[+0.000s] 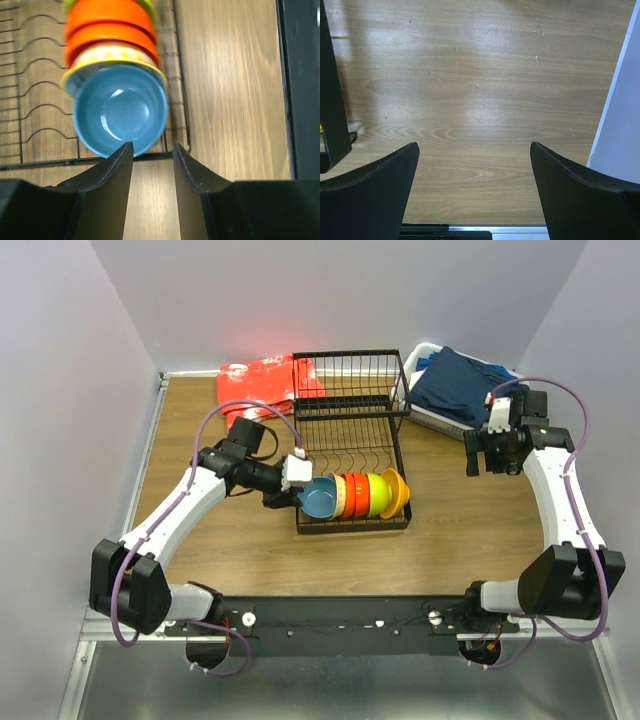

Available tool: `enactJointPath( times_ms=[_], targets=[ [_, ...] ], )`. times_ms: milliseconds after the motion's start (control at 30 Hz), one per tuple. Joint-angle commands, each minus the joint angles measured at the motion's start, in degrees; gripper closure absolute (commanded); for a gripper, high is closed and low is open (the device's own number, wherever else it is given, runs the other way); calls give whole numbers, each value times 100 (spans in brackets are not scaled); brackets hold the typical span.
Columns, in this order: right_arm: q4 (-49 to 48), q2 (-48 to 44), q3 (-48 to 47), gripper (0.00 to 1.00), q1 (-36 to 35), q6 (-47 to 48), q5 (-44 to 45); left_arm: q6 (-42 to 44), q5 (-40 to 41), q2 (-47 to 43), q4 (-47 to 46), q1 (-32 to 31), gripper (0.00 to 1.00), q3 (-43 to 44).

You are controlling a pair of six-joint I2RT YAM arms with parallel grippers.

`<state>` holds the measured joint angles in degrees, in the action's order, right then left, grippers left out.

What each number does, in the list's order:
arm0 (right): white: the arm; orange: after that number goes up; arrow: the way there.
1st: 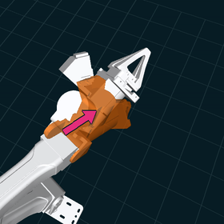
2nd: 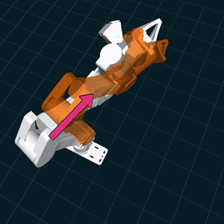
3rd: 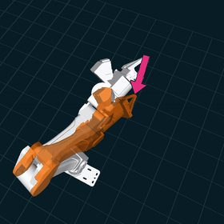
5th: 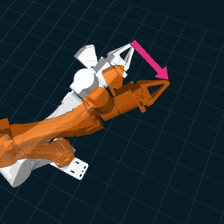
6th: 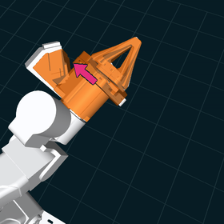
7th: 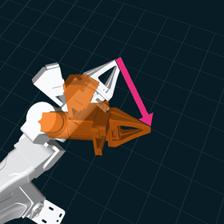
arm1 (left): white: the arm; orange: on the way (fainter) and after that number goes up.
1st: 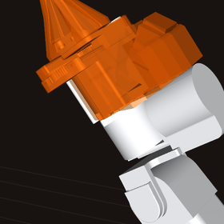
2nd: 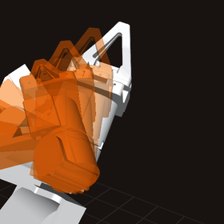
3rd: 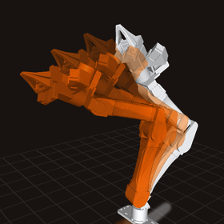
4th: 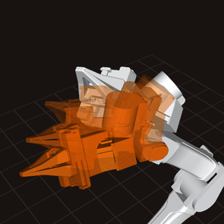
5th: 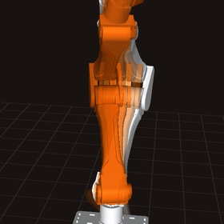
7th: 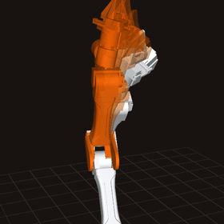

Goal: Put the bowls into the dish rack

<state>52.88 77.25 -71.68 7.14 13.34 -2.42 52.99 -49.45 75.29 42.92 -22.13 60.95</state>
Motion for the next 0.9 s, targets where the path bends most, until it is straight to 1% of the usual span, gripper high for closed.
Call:
enactJointPath(
  times_ms=[0,67,233,467,867],
  targets=[
    [-199,-202,49,0,25,-121,-198,1828,849,65,816,-414,54,-56],
    [-217,-272,66,0,33,-130,-242,1960,1033,179,850,-520,54,13],
    [-235,-430,154,0,33,-218,-356,2092,1209,512,894,-827,54,312],
    [-261,-562,181,0,33,-245,-374,2224,1543,891,929,-1249,54,356],
    [-270,-641,225,0,33,-253,-295,2005,1886,1515,367,-1347,54,453]
  ],
)
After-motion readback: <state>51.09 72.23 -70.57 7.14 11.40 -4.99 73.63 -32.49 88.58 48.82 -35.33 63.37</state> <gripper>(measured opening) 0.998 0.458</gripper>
